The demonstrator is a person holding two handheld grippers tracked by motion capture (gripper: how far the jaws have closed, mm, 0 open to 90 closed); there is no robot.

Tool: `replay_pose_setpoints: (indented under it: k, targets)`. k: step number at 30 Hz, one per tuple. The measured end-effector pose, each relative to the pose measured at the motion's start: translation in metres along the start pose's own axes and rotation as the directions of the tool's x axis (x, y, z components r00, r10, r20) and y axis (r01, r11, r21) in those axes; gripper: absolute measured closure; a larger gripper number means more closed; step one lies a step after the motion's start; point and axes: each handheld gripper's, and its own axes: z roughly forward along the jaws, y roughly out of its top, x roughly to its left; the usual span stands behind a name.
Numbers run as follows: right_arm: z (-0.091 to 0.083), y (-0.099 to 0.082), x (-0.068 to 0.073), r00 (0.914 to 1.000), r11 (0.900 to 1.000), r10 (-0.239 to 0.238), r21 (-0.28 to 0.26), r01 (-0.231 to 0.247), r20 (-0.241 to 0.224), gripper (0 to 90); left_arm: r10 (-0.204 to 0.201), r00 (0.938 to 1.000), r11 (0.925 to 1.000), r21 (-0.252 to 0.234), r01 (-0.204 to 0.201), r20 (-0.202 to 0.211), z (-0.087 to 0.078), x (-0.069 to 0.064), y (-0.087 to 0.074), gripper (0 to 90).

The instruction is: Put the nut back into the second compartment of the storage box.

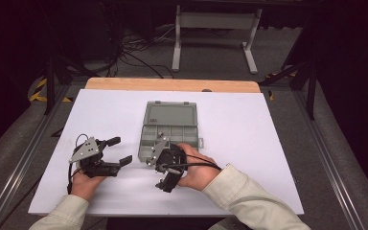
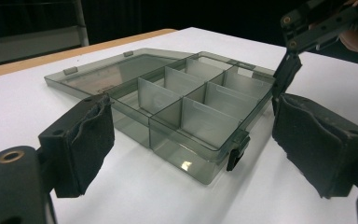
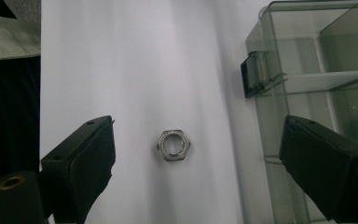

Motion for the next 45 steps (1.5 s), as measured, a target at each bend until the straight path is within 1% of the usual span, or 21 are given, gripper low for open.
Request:
replay_pose_setpoints:
  k: [6,10,13,14,15,17,22,23,24,25,26,35,36,38,39,42,45]
  targets:
    - [0.011,-0.001,0.007,0.9996,0.9997,-0.019,0.015,0.020,-0.020,12.9,0.000,1.0000,1.0000,0.000,0.000,0.000,0.000,0.000,0.000,13.6]
    - [0.016,-0.001,0.009,0.9995,0.9995,-0.020,0.023,0.021,-0.025,14.0,0.000,1.0000,1.0000,-0.003,0.000,-0.001,0.000,0.000,0.000,13.6]
    - [0.021,-0.002,0.010,0.9992,0.9989,-0.024,0.039,0.025,-0.032,18.1,0.000,1.0000,1.0000,0.000,0.000,0.001,0.000,0.000,0.000,13.6]
    - [0.021,-0.002,0.010,0.9992,0.9989,-0.024,0.039,0.025,-0.032,18.1,0.000,1.0000,1.0000,0.000,0.000,0.001,0.000,0.000,0.000,13.6]
    - [0.024,-0.003,0.010,0.9993,0.9985,-0.021,0.050,0.023,-0.032,20.7,0.000,1.0000,1.0000,-0.001,0.000,0.000,0.000,0.000,0.000,13.6]
    - [0.025,-0.004,0.010,0.9992,0.9982,-0.023,0.054,0.024,-0.032,21.8,0.000,1.0000,1.0000,0.000,0.000,0.000,0.000,0.000,0.000,13.6]
    - [0.029,-0.005,0.011,0.9988,0.9964,-0.021,0.081,0.025,-0.043,33.8,0.000,1.0000,1.0000,0.001,0.000,0.001,0.000,0.000,0.000,13.6]
    - [0.029,-0.005,0.011,0.9988,0.9964,-0.021,0.081,0.025,-0.043,33.8,0.000,1.0000,1.0000,0.001,0.000,0.001,0.000,0.000,0.000,13.6]
    - [0.030,-0.005,0.010,0.9988,0.9959,-0.020,0.088,0.024,-0.045,40.0,0.000,1.0000,1.0000,0.001,0.000,0.000,0.000,0.000,0.000,13.6]
    - [0.030,-0.005,0.010,0.9989,0.9958,-0.016,0.089,0.020,-0.044,42.1,-0.001,1.0000,1.0000,0.001,0.001,0.000,0.000,0.000,0.000,13.6]
    - [0.030,-0.005,0.010,0.9989,0.9958,-0.016,0.089,0.020,-0.044,42.1,-0.001,1.0000,1.0000,0.001,0.001,0.000,0.000,0.000,0.000,13.6]
    - [0.032,-0.004,0.008,0.9986,0.9945,-0.005,0.104,0.011,-0.052,60.3,-0.001,1.0000,1.0000,0.000,0.001,0.001,0.000,0.000,0.000,13.6]
    - [0.032,-0.004,0.008,0.9987,0.9947,0.001,0.103,0.005,-0.051,61.8,0.000,1.0000,1.0000,0.001,0.000,0.001,0.000,0.000,0.000,13.7]
    - [0.032,-0.004,0.006,0.9990,0.9940,-0.002,0.110,0.007,-0.045,67.1,0.000,1.0000,1.0000,0.001,0.000,0.001,0.000,0.000,0.000,13.6]
    - [0.032,-0.004,0.006,0.9990,0.9940,0.007,0.109,-0.002,-0.044,67.0,0.000,1.0000,1.0000,0.001,0.000,0.001,0.000,0.000,0.000,13.6]
    - [0.032,-0.004,0.005,0.9985,0.9943,0.012,0.107,-0.006,-0.054,67.5,-0.001,1.0000,1.0000,0.001,0.001,0.000,0.000,0.000,0.000,13.6]
    - [0.032,-0.004,0.004,0.9986,0.9943,0.020,0.105,-0.015,-0.049,67.8,0.000,1.0000,1.0000,0.001,0.000,0.000,0.000,0.000,0.000,13.7]
